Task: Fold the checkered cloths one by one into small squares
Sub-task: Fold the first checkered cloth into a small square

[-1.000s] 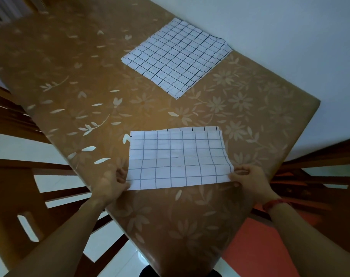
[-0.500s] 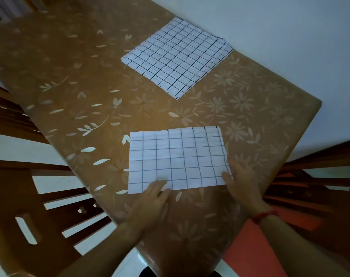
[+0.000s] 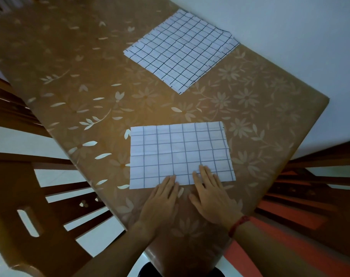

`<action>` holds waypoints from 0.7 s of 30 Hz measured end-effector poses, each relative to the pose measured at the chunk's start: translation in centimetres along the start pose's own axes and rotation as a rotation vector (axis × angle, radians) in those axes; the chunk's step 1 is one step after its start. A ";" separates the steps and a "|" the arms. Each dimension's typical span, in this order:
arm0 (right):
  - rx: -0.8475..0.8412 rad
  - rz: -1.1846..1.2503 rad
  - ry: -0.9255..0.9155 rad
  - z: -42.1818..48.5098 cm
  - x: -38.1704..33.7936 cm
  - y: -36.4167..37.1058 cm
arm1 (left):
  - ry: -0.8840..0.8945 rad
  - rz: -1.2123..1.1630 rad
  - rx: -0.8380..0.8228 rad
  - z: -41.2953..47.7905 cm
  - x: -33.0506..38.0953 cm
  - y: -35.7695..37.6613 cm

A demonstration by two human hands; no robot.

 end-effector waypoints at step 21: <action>-0.023 -0.048 -0.112 -0.2 -5.0 2.3 | -0.235 -0.057 -0.065 -4.0 -4.5 1.9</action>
Point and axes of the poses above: each hand's wrist, its own z-axis towards the middle knuckle, its own y-axis out of the palm, x = y × z, the point moved 3 cm from there along z, towards the middle knuckle, and after that the axes turned 14 degrees about -x, right-handed, at the moved point
